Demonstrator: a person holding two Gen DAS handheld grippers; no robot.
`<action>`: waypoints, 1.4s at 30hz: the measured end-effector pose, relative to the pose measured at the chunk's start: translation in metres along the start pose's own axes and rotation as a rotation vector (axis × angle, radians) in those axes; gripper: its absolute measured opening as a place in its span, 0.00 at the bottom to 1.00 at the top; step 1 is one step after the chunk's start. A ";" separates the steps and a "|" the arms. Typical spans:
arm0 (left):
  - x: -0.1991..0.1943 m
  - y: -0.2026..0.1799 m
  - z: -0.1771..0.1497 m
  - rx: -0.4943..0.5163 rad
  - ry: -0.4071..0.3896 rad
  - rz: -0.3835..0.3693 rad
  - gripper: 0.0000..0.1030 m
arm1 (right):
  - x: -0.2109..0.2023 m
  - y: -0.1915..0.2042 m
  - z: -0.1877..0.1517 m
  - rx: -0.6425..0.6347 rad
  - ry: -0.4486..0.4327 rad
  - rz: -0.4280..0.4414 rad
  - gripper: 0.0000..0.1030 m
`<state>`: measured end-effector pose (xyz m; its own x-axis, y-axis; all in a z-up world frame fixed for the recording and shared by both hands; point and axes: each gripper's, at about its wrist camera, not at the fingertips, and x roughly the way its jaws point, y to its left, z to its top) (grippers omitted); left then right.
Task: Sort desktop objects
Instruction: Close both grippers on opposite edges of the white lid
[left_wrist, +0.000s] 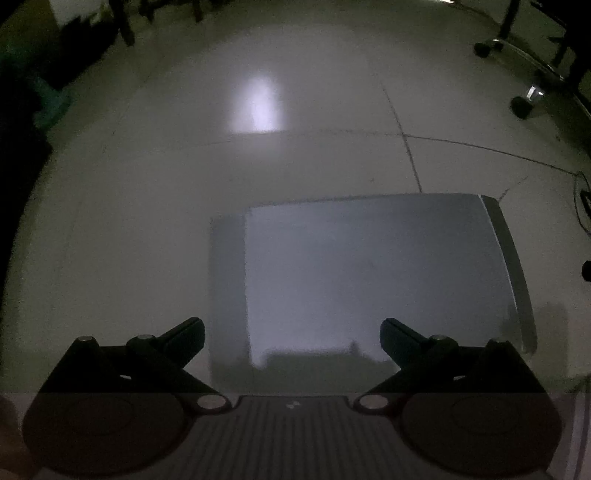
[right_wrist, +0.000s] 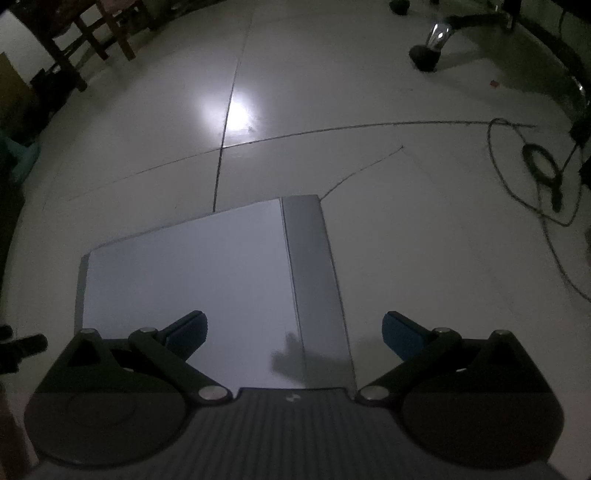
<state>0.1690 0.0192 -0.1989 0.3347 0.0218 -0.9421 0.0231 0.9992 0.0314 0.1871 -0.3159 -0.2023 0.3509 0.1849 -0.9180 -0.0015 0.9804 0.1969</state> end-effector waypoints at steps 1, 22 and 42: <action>0.007 0.001 -0.001 0.000 0.004 -0.002 1.00 | 0.007 -0.001 0.001 0.006 0.003 0.002 1.00; 0.095 0.074 -0.017 -0.107 0.069 0.006 1.00 | 0.108 -0.009 -0.003 -0.149 0.103 0.092 1.00; 0.119 0.086 -0.040 -0.097 0.043 -0.100 1.00 | 0.142 -0.005 -0.005 -0.173 0.065 0.082 1.00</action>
<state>0.1729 0.1089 -0.3215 0.2944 -0.0789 -0.9524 -0.0377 0.9948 -0.0941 0.2318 -0.2941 -0.3352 0.2819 0.2635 -0.9226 -0.1904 0.9578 0.2154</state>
